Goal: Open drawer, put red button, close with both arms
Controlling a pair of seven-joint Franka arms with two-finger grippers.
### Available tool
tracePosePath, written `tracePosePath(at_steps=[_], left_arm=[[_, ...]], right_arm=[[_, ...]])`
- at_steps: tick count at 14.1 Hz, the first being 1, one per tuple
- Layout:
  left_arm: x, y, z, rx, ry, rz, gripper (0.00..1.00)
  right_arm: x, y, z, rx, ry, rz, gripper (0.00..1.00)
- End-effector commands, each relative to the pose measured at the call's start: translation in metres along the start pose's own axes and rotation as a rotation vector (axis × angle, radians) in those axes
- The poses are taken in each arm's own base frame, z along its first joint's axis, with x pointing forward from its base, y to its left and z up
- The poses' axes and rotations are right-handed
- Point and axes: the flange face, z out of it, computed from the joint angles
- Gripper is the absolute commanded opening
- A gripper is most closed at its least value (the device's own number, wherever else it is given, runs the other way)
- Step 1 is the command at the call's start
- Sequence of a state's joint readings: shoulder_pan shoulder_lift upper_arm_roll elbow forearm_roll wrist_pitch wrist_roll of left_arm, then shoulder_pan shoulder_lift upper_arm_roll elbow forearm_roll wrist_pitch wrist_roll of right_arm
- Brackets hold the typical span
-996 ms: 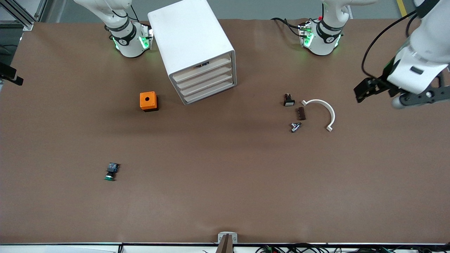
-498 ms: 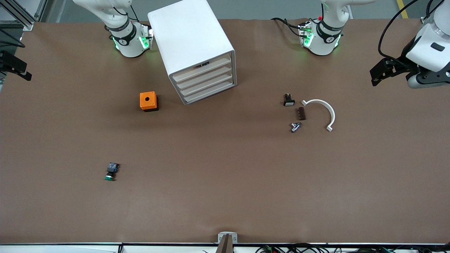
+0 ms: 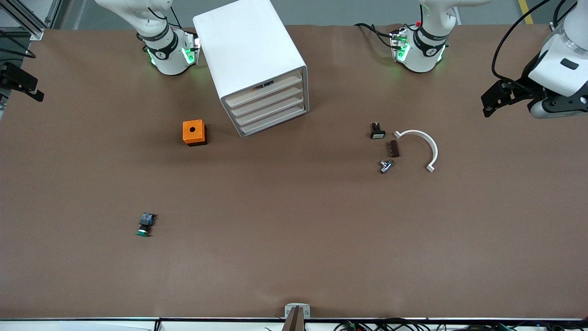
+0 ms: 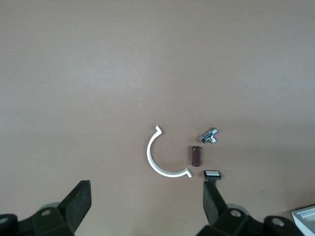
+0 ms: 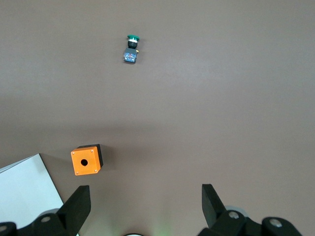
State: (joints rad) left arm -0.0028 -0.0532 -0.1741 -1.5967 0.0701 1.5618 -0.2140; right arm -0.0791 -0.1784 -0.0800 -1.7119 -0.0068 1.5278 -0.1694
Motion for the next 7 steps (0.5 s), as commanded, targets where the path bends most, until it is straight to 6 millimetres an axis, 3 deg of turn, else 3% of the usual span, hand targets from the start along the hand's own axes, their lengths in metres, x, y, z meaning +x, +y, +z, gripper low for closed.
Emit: tracePosePath(at_steps=[1, 4, 7], left_arm=[[-0.005, 0.008, 0.003, -0.020, 0.012, 0.025, 1.00], [-0.005, 0.005, 0.004, -0.038, 0.003, 0.027, 1.00], [-0.005, -0.017, 0.001, -0.055, -0.010, 0.016, 1.00]], right_arm=[[-0.015, 0.005, 0.000, 0.019, 0.023, 0.007, 1.00], [-0.015, 0.005, 0.000, 0.019, 0.023, 0.007, 1.00], [-0.016, 0.005, 0.000, 0.019, 0.023, 0.006, 1.00]])
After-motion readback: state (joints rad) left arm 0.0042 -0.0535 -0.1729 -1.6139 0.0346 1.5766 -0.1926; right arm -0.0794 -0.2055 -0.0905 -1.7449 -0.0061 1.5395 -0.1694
